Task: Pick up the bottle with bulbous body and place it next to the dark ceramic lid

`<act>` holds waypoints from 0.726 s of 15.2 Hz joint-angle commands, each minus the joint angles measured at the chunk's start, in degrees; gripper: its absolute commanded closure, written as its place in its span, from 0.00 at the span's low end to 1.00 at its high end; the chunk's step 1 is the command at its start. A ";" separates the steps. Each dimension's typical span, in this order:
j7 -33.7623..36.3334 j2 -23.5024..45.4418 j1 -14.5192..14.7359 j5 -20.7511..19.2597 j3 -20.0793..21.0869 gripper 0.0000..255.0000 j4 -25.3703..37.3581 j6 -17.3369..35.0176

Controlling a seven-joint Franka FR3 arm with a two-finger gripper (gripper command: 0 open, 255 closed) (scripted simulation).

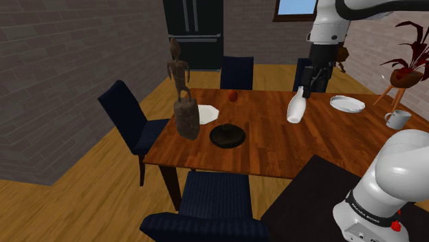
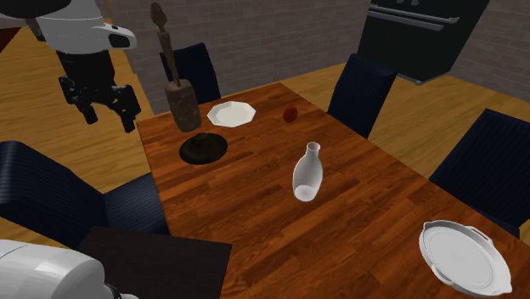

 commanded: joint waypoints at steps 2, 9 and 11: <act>-1.46 0.81 -0.30 -0.97 -1.10 0.00 -0.13 0.84; -11.33 8.41 -2.06 -6.76 -8.69 0.00 0.94 7.19; -14.09 11.17 -2.44 -7.97 -10.82 0.00 1.89 9.07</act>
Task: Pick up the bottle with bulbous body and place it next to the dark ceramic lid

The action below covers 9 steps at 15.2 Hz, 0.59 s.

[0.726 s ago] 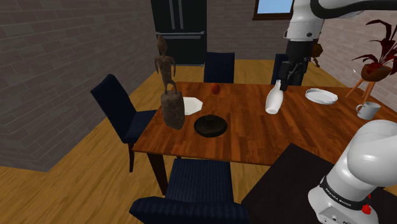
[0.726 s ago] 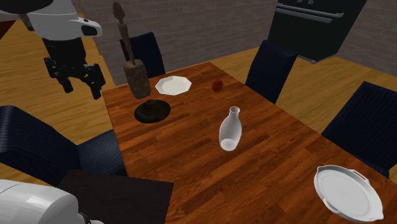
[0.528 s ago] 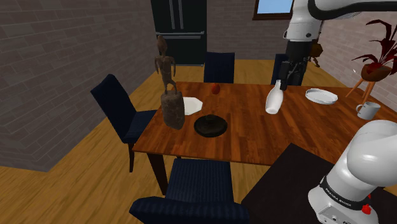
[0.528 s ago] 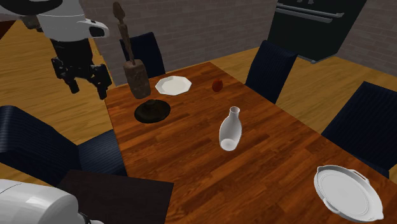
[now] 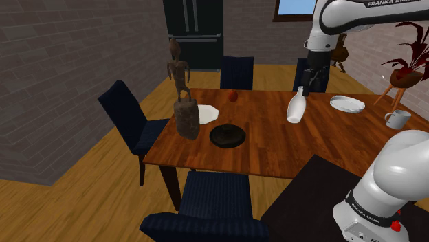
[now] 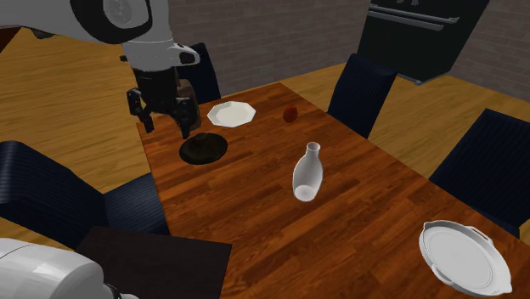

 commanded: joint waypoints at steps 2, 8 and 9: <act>-4.32 4.73 -0.46 -1.64 -3.25 0.00 1.95 2.96; -12.80 15.02 -1.07 -2.73 -9.31 0.00 7.32 8.20; -14.27 16.93 -1.16 -2.60 -10.26 0.00 8.46 9.00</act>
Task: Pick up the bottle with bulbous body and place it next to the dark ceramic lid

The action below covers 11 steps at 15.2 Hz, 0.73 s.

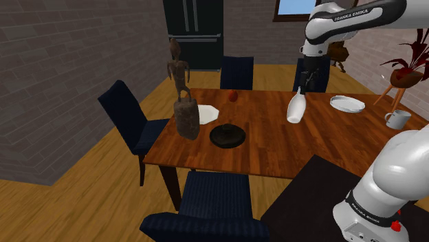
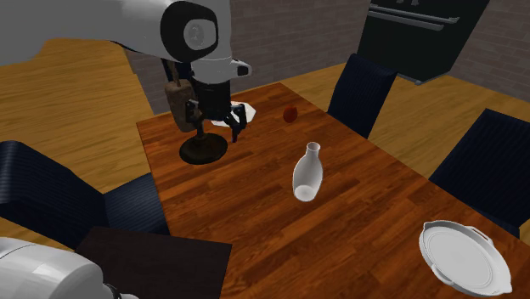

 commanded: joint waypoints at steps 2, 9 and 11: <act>-4.63 5.37 -0.41 0.43 -2.79 0.00 3.72 1.74; -15.79 20.83 -2.29 5.43 -7.83 0.00 14.84 5.31; -18.99 25.61 -3.47 7.55 -8.61 0.00 18.78 5.70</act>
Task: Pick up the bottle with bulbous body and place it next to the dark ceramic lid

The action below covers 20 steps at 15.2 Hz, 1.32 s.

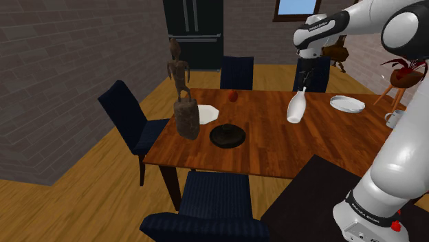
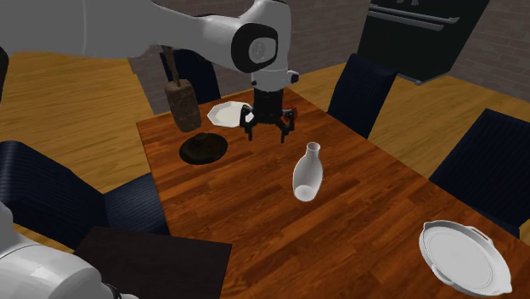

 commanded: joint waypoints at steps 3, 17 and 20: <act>-6.15 9.66 -3.03 4.37 -0.90 0.00 8.30 0.42; -15.70 34.39 -14.88 13.43 1.82 0.00 35.20 -2.67; -15.90 34.62 -14.71 13.61 1.92 0.00 33.20 -0.50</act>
